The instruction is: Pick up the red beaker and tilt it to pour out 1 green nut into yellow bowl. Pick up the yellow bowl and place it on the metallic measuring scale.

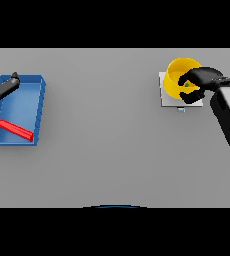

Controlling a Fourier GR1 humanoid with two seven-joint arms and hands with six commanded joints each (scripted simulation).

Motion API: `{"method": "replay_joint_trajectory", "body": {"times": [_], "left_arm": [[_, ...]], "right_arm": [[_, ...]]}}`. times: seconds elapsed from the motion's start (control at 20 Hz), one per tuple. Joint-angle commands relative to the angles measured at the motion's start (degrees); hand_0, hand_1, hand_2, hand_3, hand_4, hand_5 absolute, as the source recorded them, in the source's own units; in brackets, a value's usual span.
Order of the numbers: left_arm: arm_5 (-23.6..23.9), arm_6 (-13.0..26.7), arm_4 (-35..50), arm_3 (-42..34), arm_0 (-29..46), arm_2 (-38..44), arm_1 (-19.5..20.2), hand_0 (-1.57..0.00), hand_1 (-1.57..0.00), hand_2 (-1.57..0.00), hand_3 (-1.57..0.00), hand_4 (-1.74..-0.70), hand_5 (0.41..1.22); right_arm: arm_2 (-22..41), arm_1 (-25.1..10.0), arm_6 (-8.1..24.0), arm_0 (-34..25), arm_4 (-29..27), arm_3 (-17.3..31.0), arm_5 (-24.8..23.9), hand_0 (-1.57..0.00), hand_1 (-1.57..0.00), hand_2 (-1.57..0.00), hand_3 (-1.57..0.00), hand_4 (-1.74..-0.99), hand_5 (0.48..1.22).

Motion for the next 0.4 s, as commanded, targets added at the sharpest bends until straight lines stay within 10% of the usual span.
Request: {"method": "replay_joint_trajectory", "body": {"times": [0.0, 0.35], "left_arm": [[0.3, 0.3, -0.2, 0.0, -0.1, -0.1, -0.1, 0.00, 0.00, 0.00, 0.00, -0.81, 0.739], [0.4, 0.8, 0.3, -0.8, 0.4, 0.1, 0.2, 0.00, 0.00, 0.00, 0.00, -0.82, 0.734]], "right_arm": [[0.3, 0.1, -0.7, 0.2, 0.2, 0.2, -0.2, -0.25, -0.23, -0.39, -0.54, -1.385, 0.780], [1.8, 0.4, -1.5, -1.5, 2.0, 2.1, 0.4, -0.05, -0.05, -0.12, -0.35, -1.308, 0.733]]}}
